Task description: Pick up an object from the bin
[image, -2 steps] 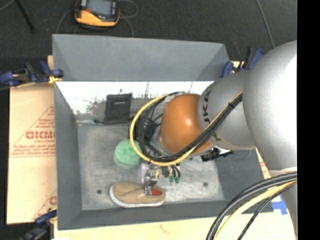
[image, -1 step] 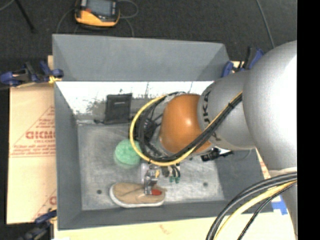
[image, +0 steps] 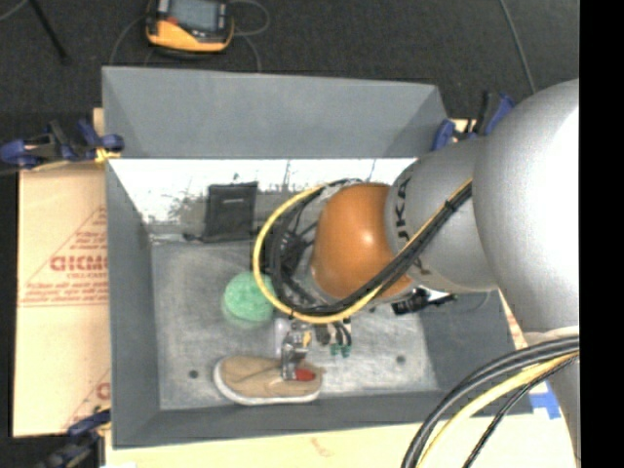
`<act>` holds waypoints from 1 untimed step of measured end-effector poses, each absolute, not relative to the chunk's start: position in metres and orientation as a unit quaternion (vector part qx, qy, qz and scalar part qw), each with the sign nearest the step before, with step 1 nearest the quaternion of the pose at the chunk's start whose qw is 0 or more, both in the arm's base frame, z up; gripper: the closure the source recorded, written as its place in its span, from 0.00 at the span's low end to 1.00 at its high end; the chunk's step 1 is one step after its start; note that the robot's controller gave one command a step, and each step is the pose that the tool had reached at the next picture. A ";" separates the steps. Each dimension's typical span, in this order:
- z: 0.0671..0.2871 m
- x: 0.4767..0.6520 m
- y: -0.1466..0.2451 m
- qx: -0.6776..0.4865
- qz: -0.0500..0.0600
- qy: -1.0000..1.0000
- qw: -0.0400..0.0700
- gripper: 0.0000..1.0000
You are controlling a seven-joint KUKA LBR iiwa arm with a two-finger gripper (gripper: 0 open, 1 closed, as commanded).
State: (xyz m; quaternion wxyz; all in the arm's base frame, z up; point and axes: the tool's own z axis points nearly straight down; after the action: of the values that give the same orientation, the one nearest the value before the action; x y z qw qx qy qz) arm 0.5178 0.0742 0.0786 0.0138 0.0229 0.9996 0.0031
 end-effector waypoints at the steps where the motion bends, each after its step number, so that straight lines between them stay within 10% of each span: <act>1: 0.079 0.518 0.074 0.023 0.003 1.000 0.014 1.00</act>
Offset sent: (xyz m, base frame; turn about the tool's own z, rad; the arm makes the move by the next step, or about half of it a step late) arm 0.0000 0.0000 0.0000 0.0000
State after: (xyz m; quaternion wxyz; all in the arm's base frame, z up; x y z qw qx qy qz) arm 0.5178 0.0742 0.0786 0.0138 0.0234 0.9996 0.0031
